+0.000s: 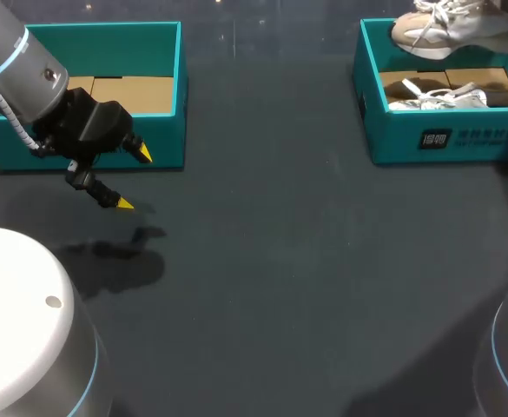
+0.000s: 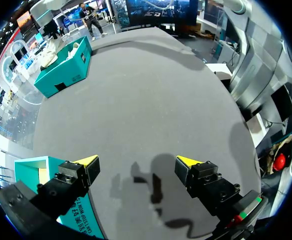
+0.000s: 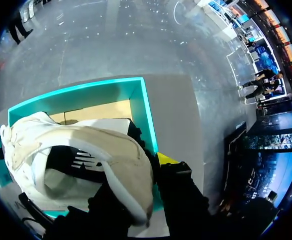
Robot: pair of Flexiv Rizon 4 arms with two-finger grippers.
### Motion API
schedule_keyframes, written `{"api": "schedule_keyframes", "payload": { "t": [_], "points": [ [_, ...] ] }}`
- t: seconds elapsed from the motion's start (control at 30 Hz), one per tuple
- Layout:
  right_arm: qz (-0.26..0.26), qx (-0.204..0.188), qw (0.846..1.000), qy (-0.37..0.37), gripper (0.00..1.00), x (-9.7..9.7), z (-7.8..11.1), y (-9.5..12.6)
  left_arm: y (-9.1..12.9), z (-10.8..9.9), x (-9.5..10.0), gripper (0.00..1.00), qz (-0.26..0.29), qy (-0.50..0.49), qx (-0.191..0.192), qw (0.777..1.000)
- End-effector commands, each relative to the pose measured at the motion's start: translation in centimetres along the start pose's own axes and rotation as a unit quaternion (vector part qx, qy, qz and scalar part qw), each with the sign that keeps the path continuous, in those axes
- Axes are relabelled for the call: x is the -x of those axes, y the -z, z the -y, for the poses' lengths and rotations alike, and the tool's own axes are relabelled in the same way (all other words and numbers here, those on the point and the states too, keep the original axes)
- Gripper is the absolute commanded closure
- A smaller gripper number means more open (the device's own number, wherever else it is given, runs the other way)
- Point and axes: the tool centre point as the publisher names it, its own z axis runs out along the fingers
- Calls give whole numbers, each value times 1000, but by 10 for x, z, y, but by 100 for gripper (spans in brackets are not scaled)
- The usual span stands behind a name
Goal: Take the shoe out of the shoebox, open the shoe tongue, remove and reinsert the insole, then place the shoe into the shoebox
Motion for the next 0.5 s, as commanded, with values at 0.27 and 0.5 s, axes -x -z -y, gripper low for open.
{"api": "schedule_keyframes", "payload": {
  "t": [0.27, 0.5],
  "points": [
    [20, 3, 1000, -4, 100, -9, -8, -17, 0, 0, -1, 0, 1, 0, 2, 1000],
    [26, 6, 1000, -5, 100, -9, -4, -28, 0, 0, -1, 0, 1, 0, 2, 1000]
  ]
}}
